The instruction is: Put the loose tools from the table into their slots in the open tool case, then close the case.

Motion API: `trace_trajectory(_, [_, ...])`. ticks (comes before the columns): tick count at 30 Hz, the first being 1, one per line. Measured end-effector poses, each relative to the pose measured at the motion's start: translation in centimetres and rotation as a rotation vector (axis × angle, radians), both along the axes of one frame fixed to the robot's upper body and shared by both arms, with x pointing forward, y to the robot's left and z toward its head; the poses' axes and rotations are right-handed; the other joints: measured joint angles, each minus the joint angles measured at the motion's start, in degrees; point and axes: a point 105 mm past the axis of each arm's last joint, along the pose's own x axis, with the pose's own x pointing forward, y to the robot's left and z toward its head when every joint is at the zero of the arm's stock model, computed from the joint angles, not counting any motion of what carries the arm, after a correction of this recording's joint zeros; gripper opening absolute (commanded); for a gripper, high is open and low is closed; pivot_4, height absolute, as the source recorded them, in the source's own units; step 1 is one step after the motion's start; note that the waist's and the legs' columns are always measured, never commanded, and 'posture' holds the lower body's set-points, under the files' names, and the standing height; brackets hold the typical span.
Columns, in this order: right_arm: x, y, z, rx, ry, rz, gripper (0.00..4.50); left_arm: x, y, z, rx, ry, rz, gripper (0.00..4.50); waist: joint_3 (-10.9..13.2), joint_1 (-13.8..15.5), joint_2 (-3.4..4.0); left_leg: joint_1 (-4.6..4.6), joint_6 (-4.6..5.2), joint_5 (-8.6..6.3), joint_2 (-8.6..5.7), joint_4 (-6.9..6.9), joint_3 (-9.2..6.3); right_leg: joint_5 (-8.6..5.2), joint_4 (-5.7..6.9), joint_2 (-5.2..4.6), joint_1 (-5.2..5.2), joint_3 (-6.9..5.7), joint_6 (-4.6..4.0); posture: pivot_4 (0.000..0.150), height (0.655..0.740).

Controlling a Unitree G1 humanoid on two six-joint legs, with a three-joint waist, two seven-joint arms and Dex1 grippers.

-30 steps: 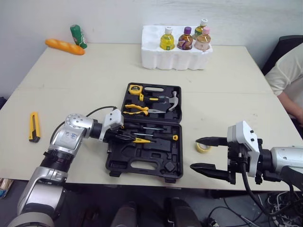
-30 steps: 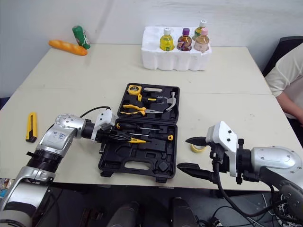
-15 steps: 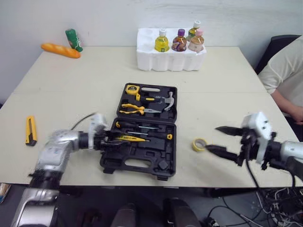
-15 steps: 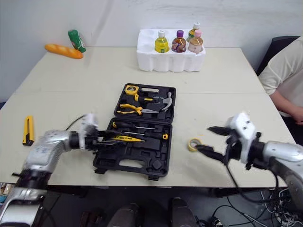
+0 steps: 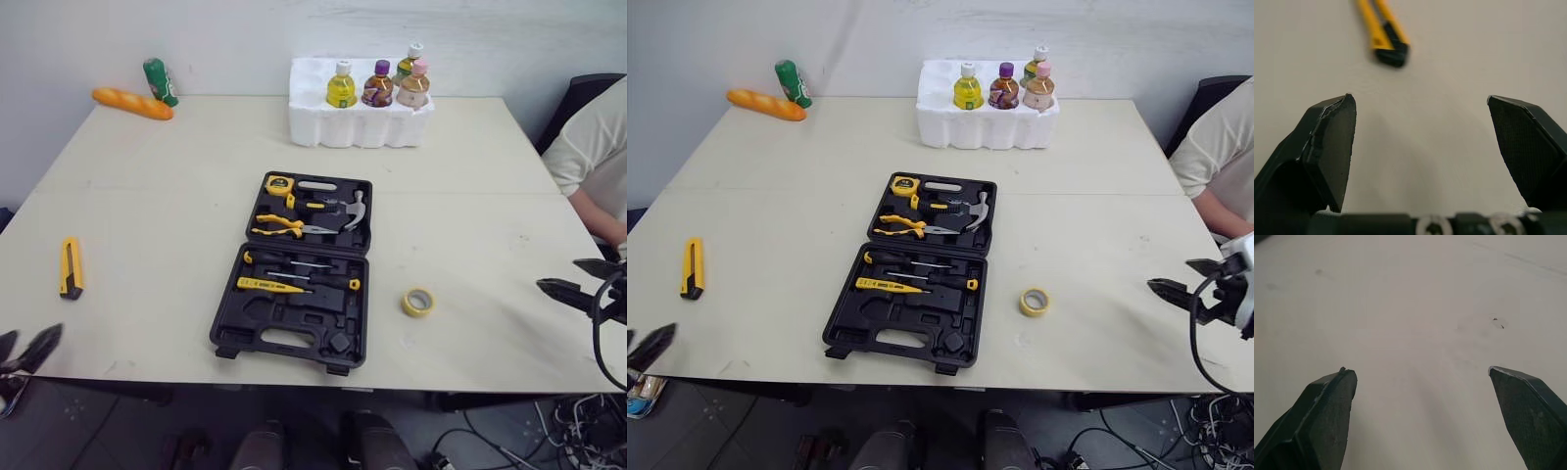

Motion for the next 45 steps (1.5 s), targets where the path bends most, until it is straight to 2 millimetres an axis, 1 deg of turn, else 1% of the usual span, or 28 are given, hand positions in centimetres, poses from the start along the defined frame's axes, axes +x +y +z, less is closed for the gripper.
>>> trace_trajectory(2, [0.2,-0.3,0.0,0.008,0.000,-0.007,4.50,-0.6,0.0,-0.7,-0.029,0.002,0.038,4.47,0.00,-0.05,0.00,0.01,-0.01,0.01,0.00,-0.09,0.01,0.00,-0.02,0.00,-0.01,-0.01,-0.01,0.150,0.7367])
trace_trajectory(3, [0.4,-0.1,0.1,0.011,0.000,0.004,4.50,-0.7,-0.2,-1.0,-0.037,0.007,0.045,4.47,0.00,-0.10,0.00,0.02,-0.03,0.02,0.00,-0.10,0.01,0.00,-0.01,0.00,-0.02,0.00,-0.01,0.150,0.7367])
trace_trajectory(4, [0.6,0.2,0.2,0.014,-0.001,0.022,4.50,-0.5,-0.5,-1.2,-0.038,0.014,0.044,4.47,0.00,-0.12,-0.01,0.03,-0.05,0.03,0.00,-0.13,0.01,0.00,0.00,0.00,-0.02,-0.01,-0.01,0.150,0.7367])
trace_trajectory(6, [1.1,1.3,0.5,0.022,-0.006,0.071,4.50,0.3,-1.1,-0.7,-0.021,0.018,0.044,4.47,0.00,-0.14,-0.02,0.04,-0.08,0.05,0.01,-0.13,0.00,0.00,0.03,0.00,-0.02,-0.02,-0.01,0.150,0.7367])
trace_trajectory(10, [2.2,4.6,1.9,-0.008,-0.033,0.216,4.50,2.8,-1.7,0.7,0.021,-0.005,0.086,4.47,0.01,-0.12,0.06,0.04,-0.12,0.08,0.01,-0.18,0.00,0.00,0.06,0.01,-0.04,-0.02,-0.01,0.150,0.7367])
trace_trajectory(12, [2.6,6.6,3.2,-0.017,-0.068,0.295,4.50,4.2,-1.8,1.3,0.007,-0.026,0.111,4.47,0.01,-0.10,0.07,0.02,-0.13,0.09,0.01,-0.19,0.00,0.00,0.06,0.01,-0.07,-0.04,-0.01,0.150,0.7367])
trace_trajectory(13, [2.6,8.1,4.1,-0.013,-0.088,0.358,4.50,5.1,-1.9,1.6,-0.006,-0.026,0.122,4.47,0.02,-0.11,0.06,0.02,-0.15,0.09,0.01,-0.20,-0.01,0.00,0.06,0.03,-0.08,-0.06,0.00,0.150,0.7367])
trace_trajectory(14, [2.4,9.2,4.8,-0.002,-0.101,0.410,4.50,5.7,-2.1,1.8,-0.008,-0.017,0.121,4.47,0.03,-0.14,0.04,0.02,-0.17,0.09,0.01,-0.21,-0.04,0.00,0.06,0.04,-0.08,-0.06,0.00,0.150,0.7367])
trace_trajectory(16, [1.5,12.2,6.3,0.045,-0.110,0.560,4.50,7.0,-2.1,2.2,0.008,0.031,0.119,4.47,0.04,-0.18,0.02,0.01,-0.17,0.09,0.01,-0.26,-0.05,0.00,0.03,0.04,-0.10,-0.08,0.00,0.150,0.7367])
trace_trajectory(18, [0.1,14.7,7.5,0.098,-0.100,0.713,4.50,7.9,-1.5,2.4,0.043,0.076,0.146,4.47,0.04,-0.17,0.02,0.01,-0.18,0.09,0.01,-0.29,-0.04,0.00,-0.01,0.04,-0.10,-0.08,0.00,0.150,0.7367])
trace_trajectory(20, [-1.2,16.6,8.3,0.131,-0.080,0.851,4.50,8.6,-0.8,2.1,0.031,0.104,0.183,4.47,0.04,-0.11,0.02,0.01,-0.18,0.08,0.01,-0.31,-0.04,0.00,-0.06,0.03,-0.09,-0.08,0.00,0.150,0.7367])
trace_trajectory(23, [-2.8,18.6,8.6,0.137,-0.032,0.998,4.50,10.3,-0.5,1.3,0.030,0.179,0.172,4.47,0.08,-0.02,-0.07,0.00,-0.18,0.08,0.01,-0.31,-0.05,0.00,-0.06,0.02,-0.10,-0.10,-0.01,0.150,0.7367])
trace_trajectory(27, [-3.6,19.7,9.0,0.122,-0.018,1.073,4.50,12.5,-0.5,1.0,0.048,0.244,0.121,4.47,0.10,-0.01,-0.15,-0.10,-0.19,0.07,0.01,-0.35,-0.08,0.00,-0.16,-0.02,-0.14,-0.14,-0.01,0.150,0.7367])
trace_trajectory(30, [-4.0,20.3,9.8,0.134,-0.036,1.110,4.50,13.7,-0.5,0.8,0.047,0.271,0.106,4.47,0.09,-0.10,-0.16,-0.22,-0.20,0.05,0.01,-0.39,-0.08,0.00,-0.21,-0.03,-0.27,-0.17,-0.01,0.150,0.7367])
trace_trajectory(32, [-4.3,20.6,9.9,0.144,-0.042,1.127,4.50,14.1,-0.4,0.5,0.031,0.283,0.108,4.47,0.09,-0.28,-0.16,-0.25,-0.25,0.03,0.01,-0.41,-0.06,0.00,-0.20,-0.02,-0.34,-0.17,-0.01,0.150,0.7367])
trace_trajectory(38, [-4.2,20.5,9.7,0.156,-0.042,1.113,4.50,14.4,0.3,0.3,0.008,0.302,0.137,4.47,0.10,-0.28,-0.14,-0.19,-0.31,0.11,0.01,-0.38,-0.02,0.00,-0.01,-0.02,-0.36,-0.14,-0.01,0.150,0.7367])
trace_trajectory(39, [-4.1,20.5,9.6,0.158,-0.040,1.110,4.50,14.5,0.4,0.2,0.001,0.303,0.145,3.94,0.10,-0.31,-0.14,-0.15,-0.32,0.14,0.01,-0.37,-0.01,0.00,0.03,-0.02,-0.36,-0.13,-0.01,0.150,0.7367])
trace_trajectory(40, [-4.1,20.4,9.6,0.159,-0.039,1.108,4.50,14.4,0.6,0.1,-0.007,0.306,0.160,3.69,0.09,-0.42,-0.13,-0.10,-0.34,0.15,0.01,-0.39,0.00,0.00,0.06,-0.02,-0.34,-0.10,-0.01,0.150,0.7367])
trace_trajectory(43, [-4.1,20.5,9.6,0.155,-0.046,1.096,4.50,14.1,1.1,0.0,-0.010,0.308,0.193,2.34,0.09,-0.55,-0.13,-0.08,-0.35,0.16,0.01,-0.42,0.00,-0.01,0.09,-0.02,-0.35,-0.10,-0.02,0.150,0.7367])
trace_trajectory(44, [-4.1,20.6,9.7,0.148,-0.053,1.093,4.50,14.1,1.2,0.0,-0.007,0.309,0.197,1.82,0.09,-0.45,-0.13,-0.09,-0.35,0.16,0.01,-0.43,0.00,-0.01,0.07,-0.02,-0.35,-0.10,-0.02,0.150,0.7367])
trace_trajectory(45, [-4.2,20.7,9.8,0.141,-0.058,1.093,4.50,14.2,1.1,0.2,-0.009,0.302,0.192,1.44,0.09,-0.26,-0.13,-0.09,-0.35,0.16,0.01,-0.42,0.00,-0.01,0.06,-0.02,-0.34,-0.10,-0.02,0.150,0.7367])
